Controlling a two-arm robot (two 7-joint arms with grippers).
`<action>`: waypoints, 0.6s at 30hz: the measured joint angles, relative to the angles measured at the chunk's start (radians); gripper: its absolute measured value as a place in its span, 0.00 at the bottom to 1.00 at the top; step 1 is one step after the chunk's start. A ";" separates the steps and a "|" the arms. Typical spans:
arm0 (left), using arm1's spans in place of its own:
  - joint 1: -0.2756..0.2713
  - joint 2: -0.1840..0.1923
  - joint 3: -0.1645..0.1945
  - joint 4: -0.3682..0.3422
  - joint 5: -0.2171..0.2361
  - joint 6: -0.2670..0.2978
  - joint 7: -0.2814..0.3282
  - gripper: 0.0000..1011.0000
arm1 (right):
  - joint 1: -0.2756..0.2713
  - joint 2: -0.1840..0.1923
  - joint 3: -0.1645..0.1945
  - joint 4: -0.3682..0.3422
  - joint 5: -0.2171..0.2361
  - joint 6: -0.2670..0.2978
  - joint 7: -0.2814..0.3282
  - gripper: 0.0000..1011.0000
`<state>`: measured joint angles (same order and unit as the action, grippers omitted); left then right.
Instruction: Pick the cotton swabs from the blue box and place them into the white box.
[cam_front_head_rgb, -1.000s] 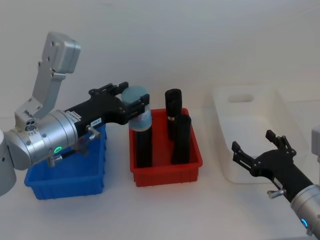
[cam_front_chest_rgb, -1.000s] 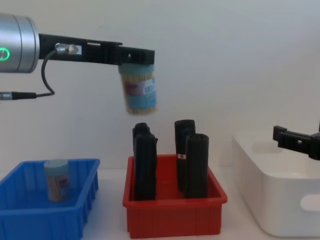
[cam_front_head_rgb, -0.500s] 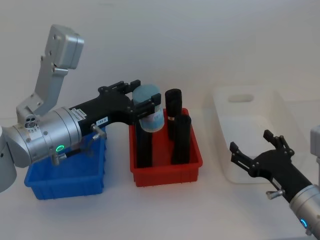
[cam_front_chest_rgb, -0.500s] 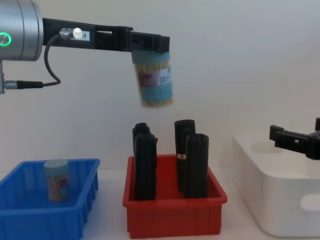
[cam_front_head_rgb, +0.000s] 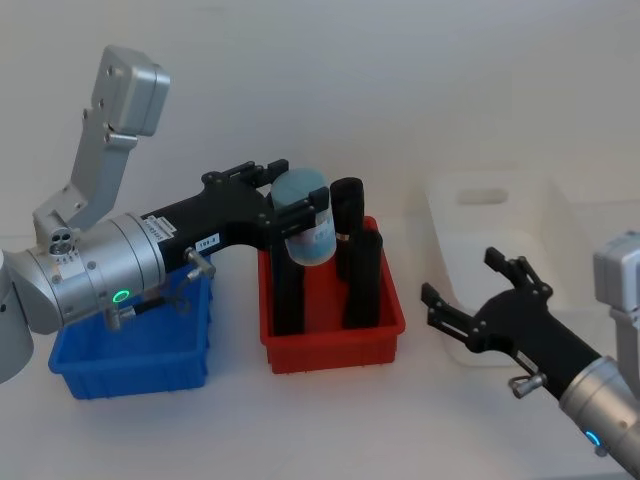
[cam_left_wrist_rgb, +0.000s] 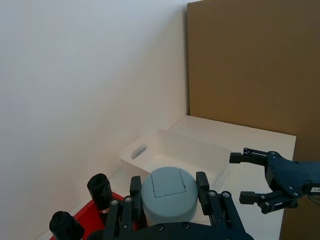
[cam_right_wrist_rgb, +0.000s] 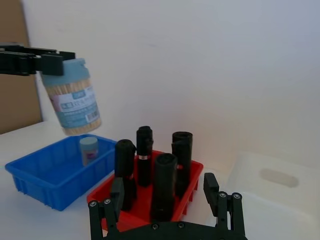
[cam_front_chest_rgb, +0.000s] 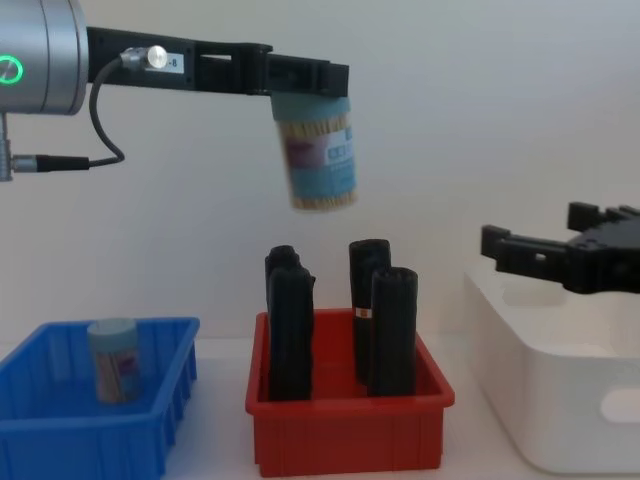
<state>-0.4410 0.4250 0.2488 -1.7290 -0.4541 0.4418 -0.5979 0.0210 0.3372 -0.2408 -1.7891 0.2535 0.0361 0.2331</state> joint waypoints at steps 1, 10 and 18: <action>0.000 0.000 0.000 0.000 0.000 0.000 -0.001 0.65 | 0.003 -0.001 -0.001 -0.001 -0.004 0.001 0.012 0.99; -0.001 0.000 0.000 -0.002 -0.002 0.001 -0.005 0.65 | 0.054 -0.013 -0.014 -0.009 -0.037 0.015 0.125 0.99; -0.001 0.000 0.000 -0.003 -0.003 0.002 -0.006 0.65 | 0.126 -0.035 -0.027 -0.003 -0.079 0.040 0.228 0.99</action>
<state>-0.4421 0.4251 0.2489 -1.7320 -0.4571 0.4438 -0.6043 0.1474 0.3020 -0.2680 -1.7921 0.1749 0.0764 0.4607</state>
